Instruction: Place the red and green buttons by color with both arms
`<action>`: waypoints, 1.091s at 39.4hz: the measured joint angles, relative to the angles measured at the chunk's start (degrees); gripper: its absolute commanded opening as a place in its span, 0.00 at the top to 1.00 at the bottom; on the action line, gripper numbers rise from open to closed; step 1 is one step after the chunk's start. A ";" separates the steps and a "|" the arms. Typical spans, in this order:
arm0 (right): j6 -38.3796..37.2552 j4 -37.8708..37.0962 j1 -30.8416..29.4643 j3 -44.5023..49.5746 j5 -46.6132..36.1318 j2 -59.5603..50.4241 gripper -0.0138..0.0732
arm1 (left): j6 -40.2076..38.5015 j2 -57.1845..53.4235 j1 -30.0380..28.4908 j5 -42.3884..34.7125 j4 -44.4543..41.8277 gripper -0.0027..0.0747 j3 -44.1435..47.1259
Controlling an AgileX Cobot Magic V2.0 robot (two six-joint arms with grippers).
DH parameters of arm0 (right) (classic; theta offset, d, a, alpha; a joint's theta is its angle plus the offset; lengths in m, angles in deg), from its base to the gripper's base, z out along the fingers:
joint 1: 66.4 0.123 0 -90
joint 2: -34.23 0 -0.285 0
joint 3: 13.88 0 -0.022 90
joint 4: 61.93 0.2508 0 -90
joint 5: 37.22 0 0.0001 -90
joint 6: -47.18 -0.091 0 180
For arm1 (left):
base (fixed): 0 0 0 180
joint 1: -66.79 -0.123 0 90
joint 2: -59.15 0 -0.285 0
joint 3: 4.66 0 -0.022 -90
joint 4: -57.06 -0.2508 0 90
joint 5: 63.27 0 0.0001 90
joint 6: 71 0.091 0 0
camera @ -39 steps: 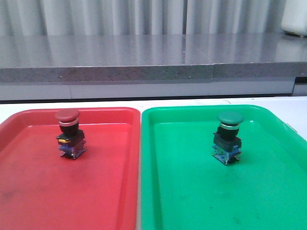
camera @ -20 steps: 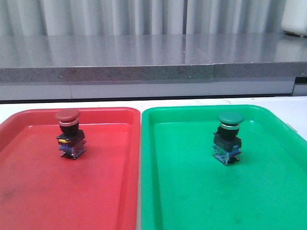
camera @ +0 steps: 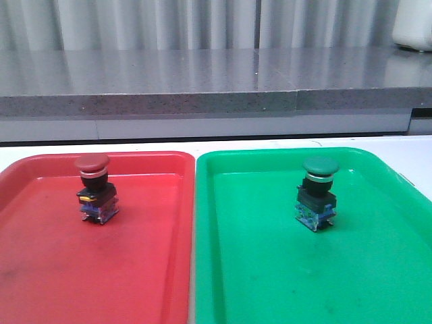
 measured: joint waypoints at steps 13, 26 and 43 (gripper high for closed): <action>0.00 0.67 -3.15 1.14 0.13 0.00 0.91 | 0.00 0.00 0.00 0.11 0.00 0.99 0.00; 0.00 0.80 -3.15 1.14 0.13 -0.05 0.91 | 0.00 0.00 0.00 0.11 0.00 0.99 0.00; 0.00 0.92 -3.15 1.14 0.13 -0.05 0.91 | 0.00 0.00 0.00 0.11 0.00 0.99 0.00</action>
